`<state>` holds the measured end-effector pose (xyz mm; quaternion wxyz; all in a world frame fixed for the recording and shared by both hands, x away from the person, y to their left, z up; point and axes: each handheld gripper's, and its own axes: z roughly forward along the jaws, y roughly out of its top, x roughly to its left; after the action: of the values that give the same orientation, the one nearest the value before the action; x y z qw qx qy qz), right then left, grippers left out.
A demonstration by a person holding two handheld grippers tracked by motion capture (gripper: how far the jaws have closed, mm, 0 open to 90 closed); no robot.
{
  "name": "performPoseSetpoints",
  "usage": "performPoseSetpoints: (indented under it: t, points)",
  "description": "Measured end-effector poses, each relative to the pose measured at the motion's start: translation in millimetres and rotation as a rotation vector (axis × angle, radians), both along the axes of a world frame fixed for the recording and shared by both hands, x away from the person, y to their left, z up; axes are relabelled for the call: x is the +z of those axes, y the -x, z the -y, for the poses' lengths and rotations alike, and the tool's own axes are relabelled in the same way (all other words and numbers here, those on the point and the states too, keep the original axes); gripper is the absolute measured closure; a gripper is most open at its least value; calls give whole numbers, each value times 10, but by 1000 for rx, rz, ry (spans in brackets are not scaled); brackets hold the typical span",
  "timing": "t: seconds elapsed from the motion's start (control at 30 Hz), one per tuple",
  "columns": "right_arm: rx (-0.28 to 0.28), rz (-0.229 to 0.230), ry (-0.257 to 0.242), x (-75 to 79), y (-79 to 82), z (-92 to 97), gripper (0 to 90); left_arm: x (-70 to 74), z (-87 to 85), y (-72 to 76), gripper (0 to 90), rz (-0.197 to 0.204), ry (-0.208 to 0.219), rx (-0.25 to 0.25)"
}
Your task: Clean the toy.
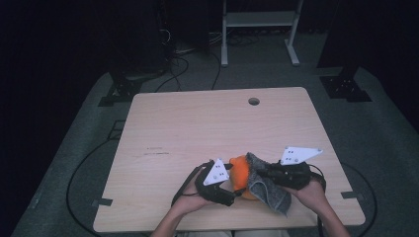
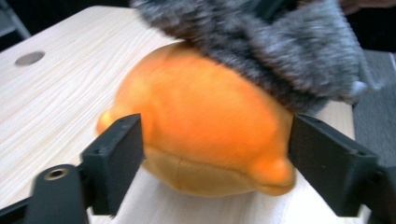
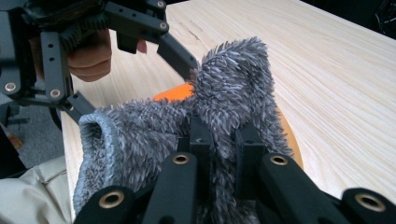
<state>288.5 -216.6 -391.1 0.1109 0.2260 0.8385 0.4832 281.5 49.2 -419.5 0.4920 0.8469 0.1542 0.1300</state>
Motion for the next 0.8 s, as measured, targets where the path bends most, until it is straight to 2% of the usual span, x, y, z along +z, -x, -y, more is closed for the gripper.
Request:
performPoseSetpoints:
  t: [0.07,0.13,0.23,0.27,0.3,0.33,0.43,0.5,0.57,0.6,0.63,0.67,0.7,0.73,0.8]
  points:
    - [3,2,8,6,-5,10,804,-14,8,-1,226,-11,8,-6]
    - [4,13,22,26,14,-10,804,-29,44,26,257,7,-1,-4]
    - [31,16,17,60,53,-57,804,-21,57,41,272,17,-5,-10]
    - [86,16,0,87,98,-134,804,-22,70,62,276,32,-17,-24]
    - [107,16,-1,88,113,-178,804,-22,70,62,276,32,-17,-24]
    - [125,9,-5,82,116,-207,804,-24,77,84,276,44,-57,-39]
    - [120,-3,-15,60,89,-208,804,-34,78,104,286,61,-77,-42]
    - [62,0,-14,50,37,-118,804,-61,68,103,288,63,-101,-55]
    - [41,-1,-15,47,22,-78,804,-67,56,99,281,57,-97,-59]
    - [10,-14,-9,24,-7,-4,804,-62,30,80,262,39,-76,-58]
    - [3,-25,-13,6,-19,25,804,-62,30,80,234,39,-76,-58]
    - [5,-33,-24,-11,-26,47,804,-23,9,54,203,26,-34,-40]
    - [5,-33,-24,-11,-26,47,804,-23,9,54,179,26,-34,-40]
    - [8,-38,-25,-19,-25,62,804,3,9,38,158,23,15,-9]
    - [23,-35,-17,-17,-10,48,804,3,33,31,152,14,22,2]
